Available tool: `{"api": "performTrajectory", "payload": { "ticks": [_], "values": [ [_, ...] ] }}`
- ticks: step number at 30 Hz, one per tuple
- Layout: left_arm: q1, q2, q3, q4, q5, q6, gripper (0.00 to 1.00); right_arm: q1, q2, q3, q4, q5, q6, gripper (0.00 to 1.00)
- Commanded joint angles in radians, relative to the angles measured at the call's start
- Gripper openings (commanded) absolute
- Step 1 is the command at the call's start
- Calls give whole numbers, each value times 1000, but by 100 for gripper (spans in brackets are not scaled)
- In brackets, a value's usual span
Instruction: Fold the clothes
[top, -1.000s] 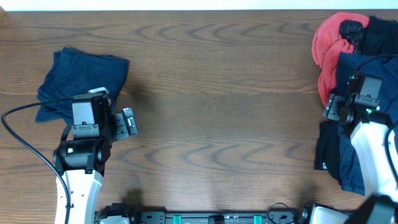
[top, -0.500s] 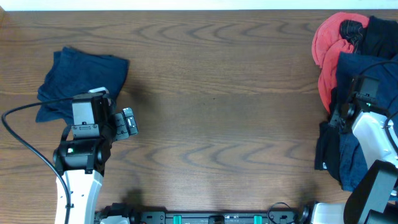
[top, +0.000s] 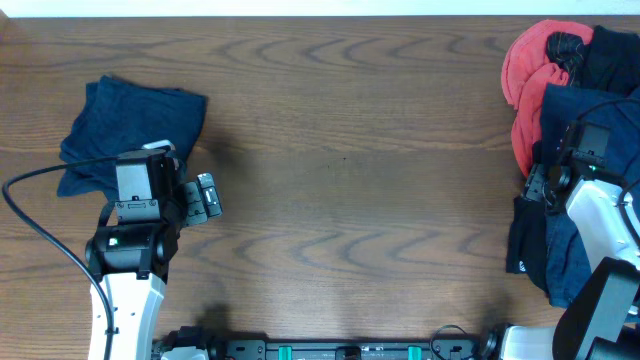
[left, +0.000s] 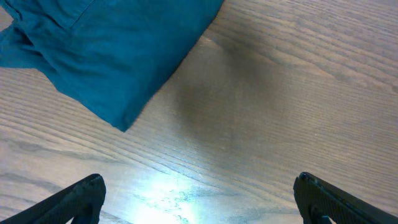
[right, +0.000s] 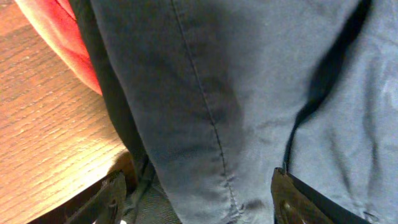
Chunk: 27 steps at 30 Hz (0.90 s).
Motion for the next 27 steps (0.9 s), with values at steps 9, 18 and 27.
{"api": "performTrajectory", "payload": {
  "ticks": [9, 18, 27],
  "values": [
    [5, 0, 21, -2, -3, 13, 98, -6, 91, 5, 14, 27, 2, 72],
    [5, 1, 21, -2, -4, 13, 98, -5, 56, 15, 40, 16, 2, 75],
    [5, 1, 21, -2, -4, 13, 98, -5, 5, 15, 42, 16, 1, 78]
  ]
}}
